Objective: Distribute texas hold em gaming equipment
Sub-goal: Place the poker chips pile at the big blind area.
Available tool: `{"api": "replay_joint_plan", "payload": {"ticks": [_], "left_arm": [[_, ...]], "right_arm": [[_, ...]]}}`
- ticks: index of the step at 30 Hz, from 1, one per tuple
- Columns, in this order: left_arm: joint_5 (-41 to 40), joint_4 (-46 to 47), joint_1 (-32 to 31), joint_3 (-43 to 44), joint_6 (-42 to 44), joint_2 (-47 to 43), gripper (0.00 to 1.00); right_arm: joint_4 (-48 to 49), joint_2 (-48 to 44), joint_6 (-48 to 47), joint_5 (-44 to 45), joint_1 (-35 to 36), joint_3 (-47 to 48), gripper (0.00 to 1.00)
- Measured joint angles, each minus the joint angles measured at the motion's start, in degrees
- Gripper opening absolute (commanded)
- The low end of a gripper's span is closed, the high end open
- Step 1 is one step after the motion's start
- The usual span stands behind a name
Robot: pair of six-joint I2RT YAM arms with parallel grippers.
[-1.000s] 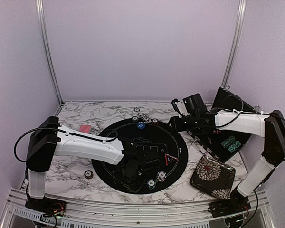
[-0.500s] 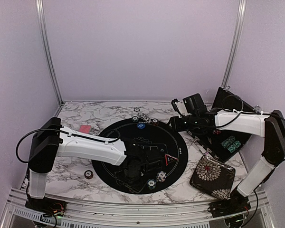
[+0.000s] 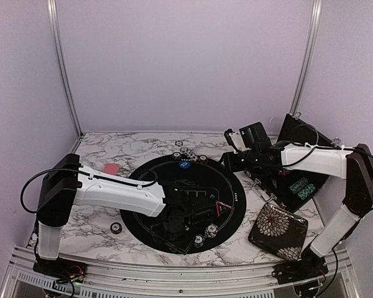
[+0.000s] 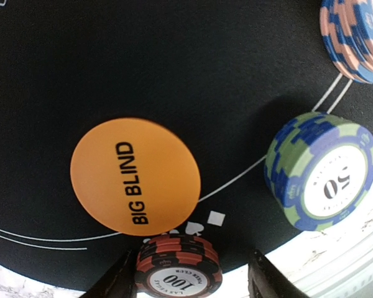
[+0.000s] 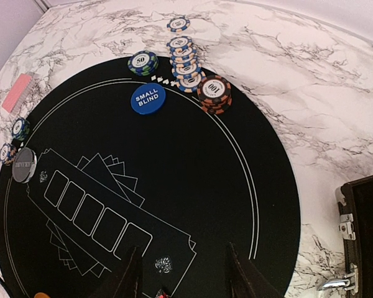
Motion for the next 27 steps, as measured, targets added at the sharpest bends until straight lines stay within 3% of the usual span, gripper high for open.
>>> {"api": "replay_joint_plan", "payload": {"ticks": [11,18,27], "left_arm": [[-0.98,0.31,0.5,-2.38,-0.2,-3.23,0.71],[-2.12,0.46,2.08,-7.04,-1.84,-10.73,0.71],[-4.13,0.46,8.79,-19.06,-5.92,-23.3,0.7]], "right_arm": [[0.26,0.0,0.0,-0.02,0.0,0.0,0.43],[0.26,0.0,-0.37,-0.02,0.0,0.0,0.43],[0.26,0.02,-0.63,-0.72,0.0,0.0,0.43]]}}
